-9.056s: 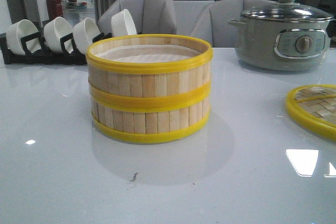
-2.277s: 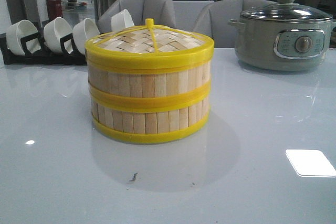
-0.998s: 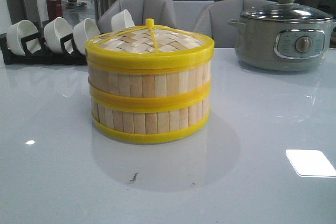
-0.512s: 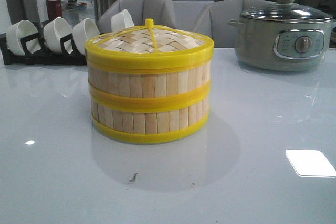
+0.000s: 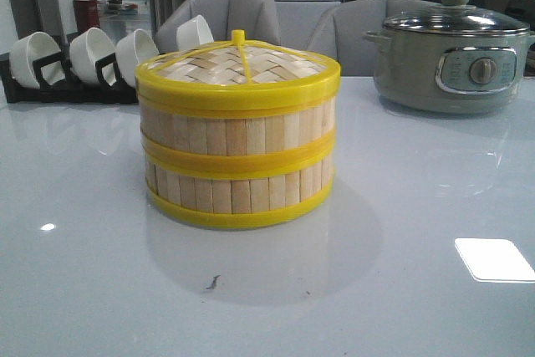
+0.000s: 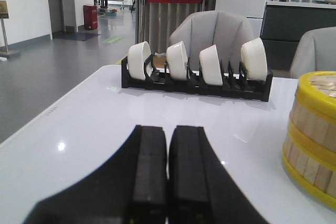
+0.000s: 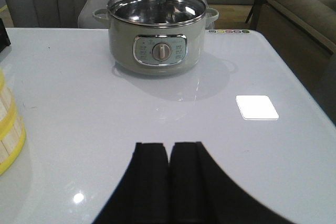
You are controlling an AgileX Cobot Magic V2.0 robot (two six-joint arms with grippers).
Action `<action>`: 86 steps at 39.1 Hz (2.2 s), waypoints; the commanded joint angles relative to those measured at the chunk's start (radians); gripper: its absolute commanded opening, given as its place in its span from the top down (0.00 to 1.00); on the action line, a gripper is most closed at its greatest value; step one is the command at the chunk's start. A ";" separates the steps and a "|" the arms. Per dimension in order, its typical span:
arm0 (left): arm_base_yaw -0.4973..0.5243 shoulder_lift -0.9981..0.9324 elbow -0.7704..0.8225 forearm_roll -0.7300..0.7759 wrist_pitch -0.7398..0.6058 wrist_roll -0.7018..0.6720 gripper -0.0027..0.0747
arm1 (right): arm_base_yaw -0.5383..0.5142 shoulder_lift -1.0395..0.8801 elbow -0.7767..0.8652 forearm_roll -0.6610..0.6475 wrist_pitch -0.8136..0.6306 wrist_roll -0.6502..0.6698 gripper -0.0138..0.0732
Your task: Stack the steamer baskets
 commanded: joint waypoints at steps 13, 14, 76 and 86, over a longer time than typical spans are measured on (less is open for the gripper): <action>0.002 -0.016 0.000 0.032 -0.027 -0.006 0.85 | -0.007 0.010 -0.028 -0.005 -0.088 -0.006 0.78; 0.002 -0.016 0.000 0.032 -0.027 -0.006 0.85 | -0.007 0.010 -0.028 -0.005 -0.088 -0.006 0.78; -0.001 -0.016 0.000 0.130 -0.044 -0.008 0.85 | -0.007 0.010 -0.028 -0.005 -0.088 -0.006 0.78; -0.001 -0.016 0.000 0.130 -0.044 -0.008 0.85 | -0.007 -0.005 -0.028 0.002 -0.085 -0.003 0.78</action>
